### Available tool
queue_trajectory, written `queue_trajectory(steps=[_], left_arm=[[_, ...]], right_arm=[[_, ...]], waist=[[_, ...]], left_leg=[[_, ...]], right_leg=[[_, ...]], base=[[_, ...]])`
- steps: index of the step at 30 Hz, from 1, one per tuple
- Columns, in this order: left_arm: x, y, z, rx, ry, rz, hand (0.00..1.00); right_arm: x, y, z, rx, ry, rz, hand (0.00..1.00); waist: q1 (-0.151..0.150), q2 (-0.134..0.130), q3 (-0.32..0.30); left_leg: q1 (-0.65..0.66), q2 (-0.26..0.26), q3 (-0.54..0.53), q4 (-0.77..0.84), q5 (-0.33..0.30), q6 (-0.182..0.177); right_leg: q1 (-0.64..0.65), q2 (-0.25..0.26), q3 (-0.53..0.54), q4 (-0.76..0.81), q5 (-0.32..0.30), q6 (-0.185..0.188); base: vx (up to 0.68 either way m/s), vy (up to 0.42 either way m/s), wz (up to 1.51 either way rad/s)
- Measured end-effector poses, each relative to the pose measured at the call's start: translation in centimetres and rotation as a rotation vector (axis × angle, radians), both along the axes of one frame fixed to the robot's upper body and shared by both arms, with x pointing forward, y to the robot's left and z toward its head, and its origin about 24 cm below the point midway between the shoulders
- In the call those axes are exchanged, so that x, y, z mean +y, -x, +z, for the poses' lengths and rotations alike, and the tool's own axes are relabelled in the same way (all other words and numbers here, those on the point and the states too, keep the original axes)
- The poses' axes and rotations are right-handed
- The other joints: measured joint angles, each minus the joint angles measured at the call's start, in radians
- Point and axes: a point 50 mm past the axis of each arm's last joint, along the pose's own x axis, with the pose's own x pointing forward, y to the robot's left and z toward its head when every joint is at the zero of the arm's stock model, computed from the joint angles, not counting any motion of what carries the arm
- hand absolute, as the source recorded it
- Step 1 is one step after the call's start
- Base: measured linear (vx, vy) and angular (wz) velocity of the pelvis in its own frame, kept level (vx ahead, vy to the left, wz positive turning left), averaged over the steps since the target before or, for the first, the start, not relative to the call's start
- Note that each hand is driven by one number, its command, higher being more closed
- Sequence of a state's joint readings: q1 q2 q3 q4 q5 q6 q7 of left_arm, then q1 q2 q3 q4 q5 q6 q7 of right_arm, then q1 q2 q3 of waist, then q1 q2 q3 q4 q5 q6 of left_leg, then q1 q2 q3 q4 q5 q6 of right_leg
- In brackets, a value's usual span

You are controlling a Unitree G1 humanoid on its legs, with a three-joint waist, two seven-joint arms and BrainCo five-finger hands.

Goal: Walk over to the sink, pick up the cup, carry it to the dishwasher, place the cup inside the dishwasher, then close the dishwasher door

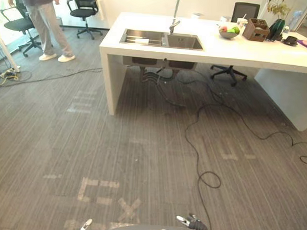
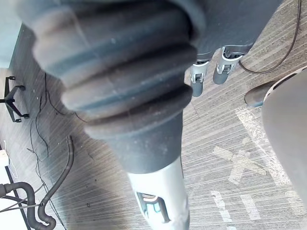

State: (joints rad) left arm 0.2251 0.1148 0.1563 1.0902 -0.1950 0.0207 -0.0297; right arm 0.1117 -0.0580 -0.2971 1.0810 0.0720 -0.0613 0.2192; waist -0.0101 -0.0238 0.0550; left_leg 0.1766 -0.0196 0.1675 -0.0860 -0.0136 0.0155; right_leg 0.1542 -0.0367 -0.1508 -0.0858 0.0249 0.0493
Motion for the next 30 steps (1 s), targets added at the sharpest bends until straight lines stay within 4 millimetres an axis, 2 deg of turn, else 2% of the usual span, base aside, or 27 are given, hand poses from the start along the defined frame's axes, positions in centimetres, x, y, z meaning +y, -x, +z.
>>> queue_trajectory(steps=[9,11,13,14,15,16,17,18,21,22,24,26,27,28,29,30], left_arm=[[0.0,0.0,0.0,-0.005,-0.004,0.001,0.0],[-0.1,0.0,0.0,-0.004,-0.003,0.001,0.0],[0.1,-0.2,0.1,-0.013,-0.008,-0.005,0.0],[0.2,-0.6,0.1,-0.027,-0.01,-0.005,0.0],[0.5,-0.9,0.2,-0.037,-0.017,0.012,0.0],[0.7,-1.0,0.3,-0.047,-0.021,0.043,0.0],[0.9,-1.1,0.4,-0.056,-0.026,0.058,0.0],[1.1,-1.1,0.5,-0.058,-0.03,0.064,0.0],[1.0,-1.0,0.4,-0.053,-0.026,0.131,0.0],[0.8,-1.1,0.4,-0.054,-0.02,0.134,0.0],[0.1,-1.8,0.3,-0.075,0.006,0.143,0.0],[0.2,-2.3,0.4,-0.088,0.006,0.147,0.0],[0.3,-2.4,0.4,-0.089,0.009,0.164,0.0],[-0.3,-2.2,0.2,-0.081,0.025,0.177,0.0],[-0.9,-1.9,0.1,-0.072,0.042,0.188,0.0],[-1.3,-2.0,0.1,-0.076,0.05,0.194,0.0]], right_arm=[[0.0,-0.1,0.0,-0.002,0.001,0.002,0.0],[-0.2,-0.2,0.1,-0.008,0.006,0.0,0.0],[-0.3,-0.4,0.2,-0.019,0.012,0.0,0.0],[-0.7,-0.7,0.4,-0.032,0.027,-0.001,0.0],[-0.6,-1.1,0.6,-0.054,0.031,-0.003,0.0],[-0.5,-1.3,0.7,-0.069,0.029,-0.013,0.0],[-0.6,-1.3,0.7,-0.083,0.031,-0.027,0.0],[-0.6,-1.2,0.7,-0.081,0.033,-0.03,0.0],[-0.7,-0.1,0.6,-0.062,0.035,-0.046,0.0],[-0.8,0.2,0.5,-0.057,0.039,-0.053,0.0],[-1.3,1.3,0.5,-0.035,0.054,-0.067,0.0],[-1.1,1.9,0.3,-0.016,0.059,-0.063,0.0],[-0.9,3.4,0.1,0.023,0.048,-0.079,0.0],[-1.2,4.1,0.1,0.043,0.056,-0.081,0.0],[-1.6,4.5,0.2,0.048,0.064,-0.094,0.0],[-1.8,4.6,0.3,0.047,0.066,-0.099,0.0]], waist=[[-0.001,-0.005,0.002],[-0.007,-0.005,0.007],[-0.011,-0.007,0.026],[-0.008,-0.01,0.03],[-0.007,-0.022,0.047],[-0.014,-0.032,0.067],[-0.017,-0.04,0.096],[-0.016,-0.044,0.098],[-0.02,-0.04,0.099],[-0.022,-0.031,0.102],[-0.026,0.008,0.12],[-0.025,0.002,0.129],[-0.024,-0.001,0.132],[-0.025,0.013,0.125],[-0.028,0.04,0.122],[-0.033,0.052,0.116]], left_leg=[[0.004,-0.001,-0.002,0.0,-0.003,0.002],[0.007,-0.006,-0.01,0.001,-0.016,0.005],[0.021,-0.026,-0.029,0.001,-0.03,0.027],[0.022,-0.035,-0.029,0.001,-0.036,0.038],[0.029,-0.045,-0.029,0.005,-0.042,0.046],[0.038,-0.048,-0.035,0.023,-0.052,0.051],[0.059,-0.04,-0.048,0.06,-0.078,0.057],[0.063,-0.036,-0.054,0.072,-0.088,0.055],[0.08,-0.012,-0.079,0.092,-0.137,0.036],[0.082,0.0,-0.079,0.099,-0.149,0.029],[0.091,0.06,-0.08,0.146,-0.221,-0.007],[0.116,0.076,-0.087,0.188,-0.284,-0.032],[0.157,0.088,-0.092,0.22,-0.338,-0.056],[0.184,0.115,-0.093,0.243,-0.36,-0.068],[0.189,0.139,-0.102,0.294,-0.355,-0.066],[0.17,0.154,-0.113,0.354,-0.331,-0.061]], right_leg=[[-0.005,-0.003,0.0,0.023,-0.01,0.003],[-0.059,-0.02,-0.004,0.158,-0.087,0.015],[-0.117,-0.058,-0.002,0.333,-0.162,0.043],[-0.202,-0.083,0.004,0.513,-0.19,0.047],[-0.339,-0.122,0.007,0.768,-0.169,-0.001],[-0.401,-0.142,0.006,0.912,-0.16,-0.016],[-0.425,-0.152,-0.003,0.976,-0.187,0.0],[-0.429,-0.152,-0.014,0.957,-0.201,0.003],[-0.423,-0.142,-0.07,0.627,-0.186,-0.004],[-0.424,-0.129,-0.073,0.553,-0.166,-0.006],[-0.427,-0.061,-0.035,0.325,-0.064,0.002],[-0.424,-0.056,-0.011,0.293,-0.033,0.005],[-0.398,-0.066,-0.006,0.309,0.006,0.003],[-0.399,-0.062,-0.028,0.382,0.043,-0.011],[-0.415,-0.053,-0.048,0.483,-0.031,-0.027],[-0.418,-0.046,-0.056,0.53,-0.091,-0.038]], base=[[-0.02,-0.017,0.01],[0.0,0.025,0.13],[0.03,0.043,0.16],[0.01,0.038,0.06],[0.02,0.023,0.12],[0.09,-0.007,0.27],[0.11,-0.01,0.34],[0.19,-0.002,0.36],[0.26,-0.048,0.18],[0.44,-0.153,0.03],[0.42,-0.187,0.02],[0.38,-0.192,0.15],[0.6,-0.292,0.27],[0.73,-0.349,0.34],[0.71,-0.359,0.25],[0.56,-0.304,0.14]])
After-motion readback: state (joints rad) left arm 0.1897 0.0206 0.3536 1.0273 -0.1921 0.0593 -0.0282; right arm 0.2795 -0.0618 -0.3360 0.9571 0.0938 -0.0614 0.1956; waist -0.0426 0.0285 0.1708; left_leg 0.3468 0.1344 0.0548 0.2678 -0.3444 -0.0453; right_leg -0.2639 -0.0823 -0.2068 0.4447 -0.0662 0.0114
